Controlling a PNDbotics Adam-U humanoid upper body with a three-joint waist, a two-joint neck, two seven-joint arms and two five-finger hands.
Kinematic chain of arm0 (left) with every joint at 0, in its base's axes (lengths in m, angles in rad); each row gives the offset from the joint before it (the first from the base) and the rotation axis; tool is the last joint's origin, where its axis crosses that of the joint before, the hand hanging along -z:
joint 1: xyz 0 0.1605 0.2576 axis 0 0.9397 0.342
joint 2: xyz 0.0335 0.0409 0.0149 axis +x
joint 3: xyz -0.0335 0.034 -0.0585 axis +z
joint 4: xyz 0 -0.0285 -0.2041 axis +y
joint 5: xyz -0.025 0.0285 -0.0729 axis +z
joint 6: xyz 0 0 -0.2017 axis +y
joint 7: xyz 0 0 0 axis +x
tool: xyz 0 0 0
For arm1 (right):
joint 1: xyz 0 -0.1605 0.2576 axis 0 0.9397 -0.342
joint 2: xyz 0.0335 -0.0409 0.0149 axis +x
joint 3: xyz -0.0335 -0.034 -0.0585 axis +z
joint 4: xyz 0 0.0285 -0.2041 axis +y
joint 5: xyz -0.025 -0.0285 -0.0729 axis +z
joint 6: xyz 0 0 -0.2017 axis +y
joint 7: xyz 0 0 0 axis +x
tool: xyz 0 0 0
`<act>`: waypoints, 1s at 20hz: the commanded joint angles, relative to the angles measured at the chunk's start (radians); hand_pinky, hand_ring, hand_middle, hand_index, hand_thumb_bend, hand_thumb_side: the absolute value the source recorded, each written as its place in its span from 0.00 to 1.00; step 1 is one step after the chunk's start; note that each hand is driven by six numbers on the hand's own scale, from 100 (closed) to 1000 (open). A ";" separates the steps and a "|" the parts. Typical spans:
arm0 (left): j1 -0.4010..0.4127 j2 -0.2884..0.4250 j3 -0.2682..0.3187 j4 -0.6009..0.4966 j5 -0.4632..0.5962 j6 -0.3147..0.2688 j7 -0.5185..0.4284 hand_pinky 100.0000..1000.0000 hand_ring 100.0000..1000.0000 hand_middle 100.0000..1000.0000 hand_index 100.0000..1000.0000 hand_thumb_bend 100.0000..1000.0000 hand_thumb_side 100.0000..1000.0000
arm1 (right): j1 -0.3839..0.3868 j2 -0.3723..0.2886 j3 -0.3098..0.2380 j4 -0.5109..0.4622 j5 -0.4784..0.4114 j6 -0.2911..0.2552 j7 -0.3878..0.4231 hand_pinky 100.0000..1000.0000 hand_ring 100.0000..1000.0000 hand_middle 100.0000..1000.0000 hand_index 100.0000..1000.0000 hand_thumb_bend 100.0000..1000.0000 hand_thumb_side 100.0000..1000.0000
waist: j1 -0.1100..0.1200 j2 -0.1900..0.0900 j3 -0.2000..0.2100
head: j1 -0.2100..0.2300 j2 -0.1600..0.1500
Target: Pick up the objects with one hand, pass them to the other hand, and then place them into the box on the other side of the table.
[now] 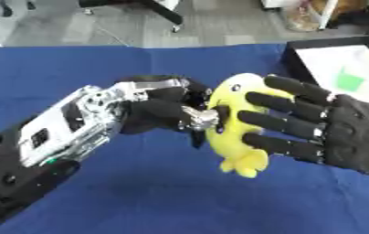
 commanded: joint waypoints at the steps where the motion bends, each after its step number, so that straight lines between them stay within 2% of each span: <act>1: -0.026 -0.005 0.002 -0.019 -0.007 0.006 -0.008 0.45 0.30 0.25 0.41 0.00 0.22 | -0.016 -0.023 -0.014 -0.018 0.006 -0.020 -0.017 0.97 0.95 1.00 1.00 0.26 0.00 | -0.002 -0.023 -0.002 | -0.002 0.000; 4: -0.035 -0.015 -0.003 -0.012 -0.019 0.014 -0.019 0.45 0.27 0.23 0.40 0.00 0.21 | -0.018 -0.016 -0.019 -0.018 0.008 -0.022 -0.010 0.96 0.95 1.00 1.00 0.25 0.00 | -0.001 -0.024 -0.003 | -0.001 0.001; 12: -0.045 -0.042 -0.010 0.011 -0.030 0.027 -0.015 0.45 0.28 0.23 0.40 0.00 0.21 | -0.022 0.001 -0.039 -0.018 -0.021 -0.016 0.005 0.90 0.89 1.00 1.00 0.23 0.00 | 0.000 -0.025 -0.006 | -0.002 0.002; 18: -0.047 -0.057 -0.014 0.025 -0.041 0.036 0.006 0.46 0.28 0.22 0.40 0.00 0.20 | -0.016 0.002 -0.047 -0.018 -0.044 -0.006 -0.024 0.85 0.84 0.90 0.97 0.21 0.00 | -0.001 -0.026 -0.008 | -0.001 0.003; 19: -0.048 -0.058 -0.014 0.026 -0.043 0.037 0.010 0.46 0.29 0.22 0.40 0.00 0.20 | -0.017 0.003 -0.048 -0.018 -0.051 -0.004 -0.038 0.81 0.80 0.80 0.92 0.19 0.00 | -0.001 -0.026 -0.009 | -0.001 0.003; 20: -0.048 -0.059 -0.013 0.027 -0.046 0.037 0.013 0.46 0.29 0.22 0.40 0.00 0.20 | -0.017 0.002 -0.050 -0.018 -0.057 -0.002 -0.053 0.81 0.80 0.80 0.92 0.19 0.00 | -0.001 -0.026 -0.009 | -0.002 0.003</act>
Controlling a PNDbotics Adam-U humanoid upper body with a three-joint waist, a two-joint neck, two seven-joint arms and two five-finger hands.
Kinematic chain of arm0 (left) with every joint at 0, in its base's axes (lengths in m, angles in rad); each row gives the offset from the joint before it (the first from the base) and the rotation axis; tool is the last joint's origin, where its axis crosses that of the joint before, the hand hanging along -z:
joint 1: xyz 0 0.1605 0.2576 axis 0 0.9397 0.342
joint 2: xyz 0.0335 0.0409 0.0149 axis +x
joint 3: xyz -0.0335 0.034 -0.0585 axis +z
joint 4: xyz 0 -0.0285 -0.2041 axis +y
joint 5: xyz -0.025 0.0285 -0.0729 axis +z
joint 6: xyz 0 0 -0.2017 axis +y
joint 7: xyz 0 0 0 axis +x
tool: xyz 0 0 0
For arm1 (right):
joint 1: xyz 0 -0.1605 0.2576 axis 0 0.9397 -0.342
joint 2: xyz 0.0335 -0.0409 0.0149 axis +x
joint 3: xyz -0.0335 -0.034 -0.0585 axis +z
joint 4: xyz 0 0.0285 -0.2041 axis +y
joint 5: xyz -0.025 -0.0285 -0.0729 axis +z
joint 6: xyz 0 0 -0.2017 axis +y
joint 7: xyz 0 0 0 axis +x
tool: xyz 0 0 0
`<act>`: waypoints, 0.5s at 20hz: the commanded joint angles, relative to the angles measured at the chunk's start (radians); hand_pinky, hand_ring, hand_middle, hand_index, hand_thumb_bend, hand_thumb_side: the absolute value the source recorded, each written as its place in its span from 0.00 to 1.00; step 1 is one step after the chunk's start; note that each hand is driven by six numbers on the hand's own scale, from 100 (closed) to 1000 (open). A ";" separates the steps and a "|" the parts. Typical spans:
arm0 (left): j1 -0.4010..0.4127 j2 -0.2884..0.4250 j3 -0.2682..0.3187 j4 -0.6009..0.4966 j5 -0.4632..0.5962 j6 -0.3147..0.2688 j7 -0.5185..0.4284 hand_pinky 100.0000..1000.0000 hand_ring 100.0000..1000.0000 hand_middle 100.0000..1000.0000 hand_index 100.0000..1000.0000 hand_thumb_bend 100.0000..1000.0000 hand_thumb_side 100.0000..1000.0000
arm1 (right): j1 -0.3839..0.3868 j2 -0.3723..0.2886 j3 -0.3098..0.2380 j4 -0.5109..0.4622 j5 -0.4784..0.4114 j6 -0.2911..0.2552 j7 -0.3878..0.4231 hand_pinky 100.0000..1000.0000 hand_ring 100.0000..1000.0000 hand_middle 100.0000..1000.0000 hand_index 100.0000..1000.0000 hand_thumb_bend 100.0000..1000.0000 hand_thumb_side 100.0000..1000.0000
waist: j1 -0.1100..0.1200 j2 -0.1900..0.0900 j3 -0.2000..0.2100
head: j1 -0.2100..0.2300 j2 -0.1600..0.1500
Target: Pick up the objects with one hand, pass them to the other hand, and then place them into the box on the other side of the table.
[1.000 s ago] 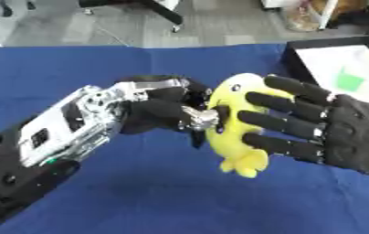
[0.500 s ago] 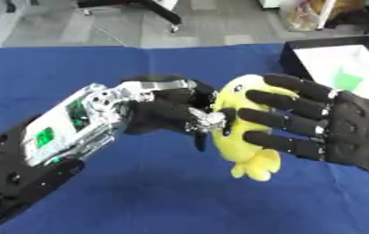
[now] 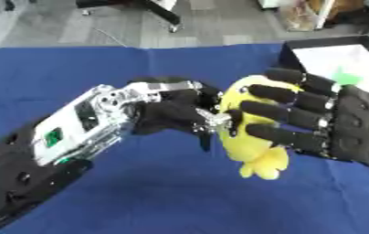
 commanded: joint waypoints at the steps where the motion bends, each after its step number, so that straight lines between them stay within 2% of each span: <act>1: -0.022 0.001 0.011 -0.006 -0.011 -0.001 0.013 0.46 0.33 0.23 0.41 0.00 0.20 | -0.010 -0.013 -0.018 -0.014 -0.026 -0.007 -0.062 0.77 0.74 0.67 0.85 0.15 0.00 | -0.001 -0.025 -0.003 | -0.001 0.002; 2: -0.022 0.000 0.013 -0.007 -0.016 -0.002 0.015 0.46 0.33 0.23 0.41 0.00 0.19 | -0.011 -0.013 -0.020 -0.014 -0.036 -0.005 -0.086 0.74 0.71 0.59 0.81 0.13 0.00 | -0.002 -0.025 -0.003 | -0.002 0.002; 5: -0.021 -0.003 0.018 -0.008 -0.025 -0.007 0.021 0.47 0.35 0.24 0.43 0.00 0.18 | -0.009 -0.015 -0.020 -0.014 -0.064 0.000 -0.159 0.68 0.64 0.44 0.71 0.06 0.00 | -0.002 -0.025 -0.004 | -0.003 0.001; 7: -0.020 -0.006 0.021 -0.007 -0.026 -0.010 0.026 0.47 0.38 0.27 0.45 0.00 0.18 | -0.006 -0.015 -0.020 -0.014 -0.082 0.002 -0.203 0.64 0.59 0.37 0.65 0.00 0.00 | -0.002 -0.024 -0.004 | -0.004 0.002; 10: -0.021 -0.012 0.022 -0.006 -0.025 -0.016 0.035 0.48 0.42 0.33 0.49 0.00 0.16 | -0.005 -0.015 -0.016 -0.014 -0.110 0.003 -0.258 0.60 0.53 0.29 0.57 0.00 0.00 | -0.003 -0.024 -0.004 | -0.004 0.003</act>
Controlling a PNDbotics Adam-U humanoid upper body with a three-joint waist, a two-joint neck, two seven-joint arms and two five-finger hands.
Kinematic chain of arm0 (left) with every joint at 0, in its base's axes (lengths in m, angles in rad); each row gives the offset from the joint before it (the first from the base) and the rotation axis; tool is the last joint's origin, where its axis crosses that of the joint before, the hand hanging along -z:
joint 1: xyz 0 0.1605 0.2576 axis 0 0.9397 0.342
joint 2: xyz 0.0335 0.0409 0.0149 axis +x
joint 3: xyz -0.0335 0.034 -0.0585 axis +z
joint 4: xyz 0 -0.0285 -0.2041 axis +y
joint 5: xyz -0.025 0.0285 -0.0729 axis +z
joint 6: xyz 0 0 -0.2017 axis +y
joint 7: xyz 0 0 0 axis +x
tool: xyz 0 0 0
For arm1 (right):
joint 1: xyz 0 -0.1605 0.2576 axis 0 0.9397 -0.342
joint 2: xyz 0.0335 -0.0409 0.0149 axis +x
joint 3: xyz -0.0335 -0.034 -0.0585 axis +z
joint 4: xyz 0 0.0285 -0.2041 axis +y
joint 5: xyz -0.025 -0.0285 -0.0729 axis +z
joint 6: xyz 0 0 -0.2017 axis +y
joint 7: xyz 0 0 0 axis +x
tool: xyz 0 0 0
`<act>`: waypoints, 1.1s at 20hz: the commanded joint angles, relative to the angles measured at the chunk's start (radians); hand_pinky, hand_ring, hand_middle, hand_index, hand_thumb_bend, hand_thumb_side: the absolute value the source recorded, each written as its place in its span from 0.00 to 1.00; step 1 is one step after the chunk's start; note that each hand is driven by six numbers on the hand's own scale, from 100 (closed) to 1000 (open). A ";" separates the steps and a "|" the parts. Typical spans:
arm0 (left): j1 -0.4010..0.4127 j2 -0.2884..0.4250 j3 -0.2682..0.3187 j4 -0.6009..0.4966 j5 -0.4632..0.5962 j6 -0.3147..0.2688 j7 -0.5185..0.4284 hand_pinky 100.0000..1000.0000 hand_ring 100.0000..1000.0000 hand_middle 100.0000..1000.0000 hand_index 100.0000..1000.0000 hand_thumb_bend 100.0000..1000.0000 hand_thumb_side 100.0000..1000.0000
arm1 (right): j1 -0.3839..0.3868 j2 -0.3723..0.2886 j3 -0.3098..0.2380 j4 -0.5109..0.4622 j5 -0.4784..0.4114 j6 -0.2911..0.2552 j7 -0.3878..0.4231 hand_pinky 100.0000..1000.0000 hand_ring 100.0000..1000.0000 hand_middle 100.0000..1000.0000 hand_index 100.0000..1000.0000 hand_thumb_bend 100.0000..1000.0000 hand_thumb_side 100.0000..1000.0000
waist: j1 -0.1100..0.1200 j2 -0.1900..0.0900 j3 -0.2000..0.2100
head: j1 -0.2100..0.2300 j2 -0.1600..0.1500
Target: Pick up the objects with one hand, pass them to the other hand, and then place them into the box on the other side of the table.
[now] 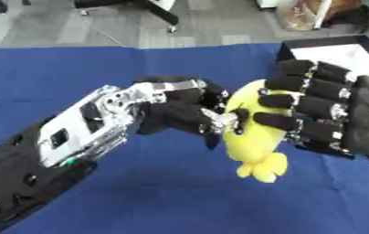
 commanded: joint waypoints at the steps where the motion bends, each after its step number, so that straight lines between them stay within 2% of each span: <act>1: -0.017 0.008 0.016 -0.004 -0.003 -0.004 0.011 0.48 0.43 0.34 0.50 0.00 0.16 | -0.013 -0.014 -0.015 -0.015 -0.042 -0.100 -0.165 0.58 0.50 0.26 0.54 0.00 0.00 | -0.003 -0.024 0.001 | -0.002 0.002; 8: -0.021 -0.004 0.013 0.001 0.001 -0.010 -0.013 0.50 0.45 0.38 0.54 0.00 0.15 | -0.009 -0.014 -0.014 -0.015 -0.086 -0.110 -0.209 0.52 0.44 0.15 0.43 0.00 0.00 | -0.005 -0.026 0.003 | -0.003 0.000; 11: -0.020 -0.006 0.018 0.004 -0.005 -0.016 -0.023 0.52 0.51 0.45 0.62 0.00 0.12 | -0.008 -0.015 -0.014 -0.015 -0.098 -0.113 -0.219 0.50 0.42 0.12 0.30 0.00 0.00 | -0.006 -0.027 0.004 | -0.005 -0.001; 12: -0.020 -0.007 0.020 0.006 -0.006 -0.019 -0.026 0.52 0.52 0.46 0.62 0.00 0.12 | -0.008 -0.015 -0.014 -0.015 -0.101 -0.115 -0.221 0.50 0.42 0.12 0.29 0.00 0.00 | -0.006 -0.027 0.004 | -0.005 -0.001; 13: -0.019 -0.008 0.022 0.007 -0.008 -0.021 -0.028 0.54 0.56 0.51 0.67 0.00 0.06 | -0.007 -0.015 -0.014 -0.015 -0.103 -0.117 -0.223 0.50 0.42 0.11 0.25 0.00 0.00 | -0.007 -0.027 0.005 | -0.005 -0.002; 14: -0.019 -0.009 0.024 0.010 -0.010 -0.023 -0.031 0.55 0.58 0.53 0.69 0.00 0.12 | -0.006 -0.016 -0.014 -0.015 -0.105 -0.119 -0.225 0.50 0.42 0.11 0.24 0.00 0.00 | -0.007 -0.027 0.005 | -0.005 -0.002; 15: -0.019 -0.011 0.027 0.013 -0.012 -0.027 -0.032 0.56 0.63 0.57 0.72 0.10 0.33 | -0.005 -0.016 -0.014 -0.015 -0.106 -0.121 -0.226 0.50 0.42 0.10 0.23 0.00 0.00 | -0.007 -0.027 0.005 | -0.005 -0.002; 16: -0.019 -0.012 0.030 0.016 -0.014 -0.032 -0.033 0.57 0.64 0.59 0.73 0.18 0.39 | -0.005 -0.017 -0.014 -0.015 -0.107 -0.123 -0.227 0.50 0.42 0.10 0.23 0.00 0.00 | -0.008 -0.027 0.005 | -0.005 -0.003; 17: -0.019 -0.014 0.032 0.018 -0.015 -0.039 -0.035 0.60 0.69 0.65 0.78 0.46 0.61 | -0.004 -0.017 -0.015 -0.015 -0.108 -0.125 -0.228 0.50 0.42 0.11 0.22 0.00 0.00 | -0.008 -0.027 0.005 | -0.005 -0.003; 18: -0.019 -0.016 0.036 0.021 -0.017 -0.048 -0.037 0.61 0.71 0.67 0.79 0.54 0.65 | -0.003 -0.018 -0.015 -0.015 -0.110 -0.126 -0.231 0.50 0.42 0.11 0.21 0.00 0.00 | -0.009 -0.027 0.004 | -0.005 -0.004; 19: -0.018 -0.016 0.039 0.024 -0.020 -0.057 -0.039 0.63 0.74 0.71 0.81 0.67 0.71 | -0.003 -0.018 -0.017 -0.015 -0.112 -0.128 -0.234 0.50 0.42 0.11 0.20 0.00 0.00 | -0.009 -0.027 0.004 | -0.005 -0.004; 21: -0.013 -0.016 0.052 0.033 -0.032 -0.078 -0.038 0.66 0.79 0.76 0.83 0.78 0.75 | -0.002 -0.019 -0.020 -0.015 -0.117 -0.129 -0.244 0.50 0.42 0.11 0.19 0.00 0.00 | -0.010 -0.027 0.003 | -0.006 -0.005; 22: -0.009 -0.015 0.063 0.040 -0.041 -0.090 -0.034 0.68 0.80 0.78 0.84 0.81 0.76 | 0.000 -0.021 -0.023 -0.015 -0.119 -0.129 -0.249 0.50 0.42 0.12 0.19 0.00 0.00 | -0.010 -0.027 0.003 | -0.007 -0.006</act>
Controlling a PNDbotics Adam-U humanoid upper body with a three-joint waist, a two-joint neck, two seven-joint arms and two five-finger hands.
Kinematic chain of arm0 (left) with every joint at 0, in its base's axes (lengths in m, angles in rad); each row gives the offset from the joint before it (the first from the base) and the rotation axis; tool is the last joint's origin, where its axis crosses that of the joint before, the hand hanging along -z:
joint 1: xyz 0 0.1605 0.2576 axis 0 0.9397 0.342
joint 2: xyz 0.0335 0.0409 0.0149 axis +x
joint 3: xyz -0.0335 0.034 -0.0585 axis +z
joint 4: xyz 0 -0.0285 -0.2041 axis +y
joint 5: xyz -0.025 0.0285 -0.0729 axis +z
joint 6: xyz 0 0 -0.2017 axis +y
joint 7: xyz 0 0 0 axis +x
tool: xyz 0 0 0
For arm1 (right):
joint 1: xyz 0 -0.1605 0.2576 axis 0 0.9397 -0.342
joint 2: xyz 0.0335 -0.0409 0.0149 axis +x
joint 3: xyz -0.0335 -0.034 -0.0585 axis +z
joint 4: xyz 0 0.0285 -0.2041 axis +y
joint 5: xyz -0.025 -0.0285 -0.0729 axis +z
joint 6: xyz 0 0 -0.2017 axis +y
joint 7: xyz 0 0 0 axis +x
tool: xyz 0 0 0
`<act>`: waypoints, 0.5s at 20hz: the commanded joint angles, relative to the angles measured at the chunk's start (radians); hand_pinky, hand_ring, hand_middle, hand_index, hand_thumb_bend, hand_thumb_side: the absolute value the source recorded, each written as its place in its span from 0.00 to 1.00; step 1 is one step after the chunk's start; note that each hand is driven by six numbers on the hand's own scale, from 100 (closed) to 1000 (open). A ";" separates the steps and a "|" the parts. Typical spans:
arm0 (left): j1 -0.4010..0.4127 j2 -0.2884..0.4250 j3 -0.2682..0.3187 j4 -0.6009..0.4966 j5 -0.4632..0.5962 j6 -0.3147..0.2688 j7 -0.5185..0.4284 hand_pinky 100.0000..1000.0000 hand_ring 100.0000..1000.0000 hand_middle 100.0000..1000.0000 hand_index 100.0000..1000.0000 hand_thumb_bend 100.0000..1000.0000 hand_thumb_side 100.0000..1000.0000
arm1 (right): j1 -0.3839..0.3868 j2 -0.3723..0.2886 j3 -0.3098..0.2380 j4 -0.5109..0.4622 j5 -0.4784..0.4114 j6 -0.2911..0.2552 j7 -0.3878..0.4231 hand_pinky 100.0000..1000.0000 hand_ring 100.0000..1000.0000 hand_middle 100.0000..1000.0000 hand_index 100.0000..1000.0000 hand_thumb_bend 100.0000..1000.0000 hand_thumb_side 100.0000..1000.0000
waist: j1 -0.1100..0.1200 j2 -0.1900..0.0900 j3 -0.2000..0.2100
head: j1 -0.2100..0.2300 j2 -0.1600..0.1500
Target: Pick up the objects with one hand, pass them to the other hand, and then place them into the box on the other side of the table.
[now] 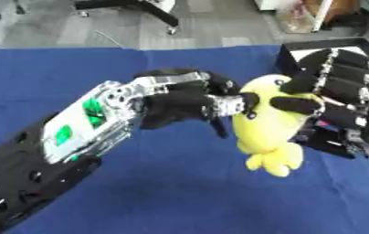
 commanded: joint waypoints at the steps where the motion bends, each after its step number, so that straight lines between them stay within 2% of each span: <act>1: -0.004 0.008 0.041 0.011 -0.030 -0.037 0.008 0.69 0.82 0.80 0.85 0.85 0.77 | -0.007 -0.023 -0.021 -0.015 -0.016 -0.182 -0.201 0.50 0.42 0.12 0.18 0.00 0.00 | -0.004 -0.021 -0.002 | -0.004 -0.006; 5: 0.030 0.018 0.106 0.058 -0.083 -0.094 0.050 0.71 0.84 0.82 0.86 0.86 0.81 | 0.013 -0.042 -0.036 -0.015 -0.047 -0.171 -0.219 0.50 0.42 0.11 0.17 0.00 0.00 | -0.006 -0.021 -0.002 | -0.007 -0.008; 10: 0.113 0.044 0.228 0.087 -0.136 -0.186 0.141 0.70 0.83 0.81 0.85 0.79 0.84 | 0.064 -0.093 -0.086 -0.015 -0.118 -0.138 -0.226 0.50 0.42 0.11 0.17 0.00 0.00 | -0.009 -0.020 0.001 | -0.024 -0.009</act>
